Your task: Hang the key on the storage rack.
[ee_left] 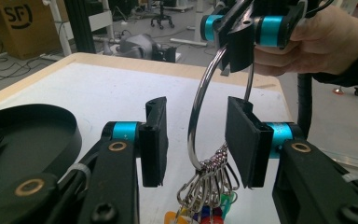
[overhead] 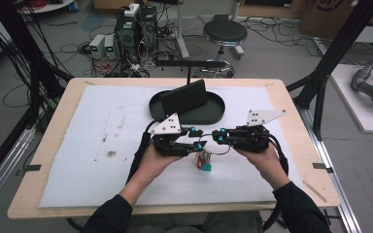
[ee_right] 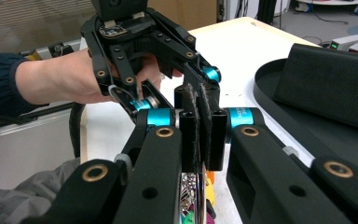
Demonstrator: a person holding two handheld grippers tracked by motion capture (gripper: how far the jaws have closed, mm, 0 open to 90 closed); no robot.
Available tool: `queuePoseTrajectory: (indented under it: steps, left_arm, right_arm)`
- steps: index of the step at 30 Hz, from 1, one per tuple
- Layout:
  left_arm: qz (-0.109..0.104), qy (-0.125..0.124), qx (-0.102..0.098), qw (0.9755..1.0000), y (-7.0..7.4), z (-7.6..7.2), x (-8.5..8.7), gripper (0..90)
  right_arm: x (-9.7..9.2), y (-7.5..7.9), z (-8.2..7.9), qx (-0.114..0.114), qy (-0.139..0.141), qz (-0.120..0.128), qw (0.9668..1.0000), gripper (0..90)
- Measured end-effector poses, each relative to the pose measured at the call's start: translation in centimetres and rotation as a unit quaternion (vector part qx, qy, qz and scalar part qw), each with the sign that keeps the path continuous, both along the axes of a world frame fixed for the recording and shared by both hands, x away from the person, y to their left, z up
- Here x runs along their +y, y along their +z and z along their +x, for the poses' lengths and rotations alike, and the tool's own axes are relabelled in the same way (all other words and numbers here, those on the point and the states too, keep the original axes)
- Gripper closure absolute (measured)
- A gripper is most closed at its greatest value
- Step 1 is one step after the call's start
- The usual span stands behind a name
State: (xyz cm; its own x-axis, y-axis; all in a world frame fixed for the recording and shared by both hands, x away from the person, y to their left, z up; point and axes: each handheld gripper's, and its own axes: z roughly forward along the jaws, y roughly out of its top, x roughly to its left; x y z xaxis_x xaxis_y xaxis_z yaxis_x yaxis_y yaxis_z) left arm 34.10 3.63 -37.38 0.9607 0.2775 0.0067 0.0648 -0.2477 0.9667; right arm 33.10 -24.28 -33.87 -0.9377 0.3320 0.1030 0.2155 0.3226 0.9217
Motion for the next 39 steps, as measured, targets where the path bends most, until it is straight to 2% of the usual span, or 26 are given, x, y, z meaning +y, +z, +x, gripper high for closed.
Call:
queuePoseTrajectory:
  steps: [1, 3, 12, 16, 21, 30, 34, 35, 36, 37, 38, 39]
  left_arm:
    - [0.002, 0.000, -0.005, 1.0000, 0.02, -0.01, 0.01, 65.6]
    - [-0.001, 0.003, -0.009, 1.0000, 0.02, -0.07, -0.08, 69.1]
    - [0.005, -0.003, -0.015, 0.9999, -0.11, -0.14, -0.36, 77.6]
    - [0.008, -0.007, -0.019, 0.9998, -0.16, -0.19, -0.31, 84.4]
    - [0.011, -0.008, -0.021, 0.9997, -0.14, -0.29, -0.33, 85.6]
    - [0.003, -0.005, -0.022, 0.9997, -0.02, -0.35, -0.19, 86.1]
    - [0.001, -0.004, -0.022, 0.9997, 0.02, -0.28, 0.02, 86.3]
    - [0.002, -0.003, -0.024, 0.9997, 0.05, -0.26, 0.07, 86.3]
    - [-0.002, -0.001, -0.022, 0.9997, 0.07, -0.27, 0.11, 86.3]
    - [-0.003, 0.001, -0.024, 0.9997, 0.12, -0.23, 0.25, 86.4]
    - [-0.003, 0.001, -0.024, 0.9997, 0.12, -0.23, 0.25, 86.4]
    - [-0.003, 0.003, -0.025, 0.9997, 0.17, -0.19, 0.38, 86.4]
  right_arm:
    - [0.05, -0.03, 0.02, 0.000, 0.002, 0.001, 1.0000, 87.9]
    - [0.06, -0.03, 0.02, -0.001, 0.003, 0.000, 1.0000, 87.9]
    - [0.17, -0.07, 0.02, -0.002, 0.014, 0.001, 0.9999, 87.8]
    - [0.15, -0.07, 0.03, -0.001, 0.016, 0.001, 0.9999, 87.8]
    - [0.07, -0.12, 0.12, 0.000, 0.019, 0.003, 0.9998, 87.7]
    - [-0.05, -0.13, 0.17, 0.002, 0.019, 0.008, 0.9998, 85.4]
    - [-0.45, -0.01, 0.27, -0.001, 0.011, 0.015, 0.9998, 76.2]
    - [-0.45, -0.01, 0.27, -0.001, 0.011, 0.015, 0.9998, 76.2]
    - [-0.53, 0.01, 0.28, -0.002, 0.009, 0.018, 0.9998, 73.4]
    - [-0.74, 0.08, 0.32, 0.000, 0.005, 0.022, 0.9998, 65.9]
    - [-0.74, 0.08, 0.32, 0.000, 0.005, 0.022, 0.9998, 65.9]
    - [-0.82, 0.08, 0.36, 0.000, 0.002, 0.024, 0.9997, 62.3]
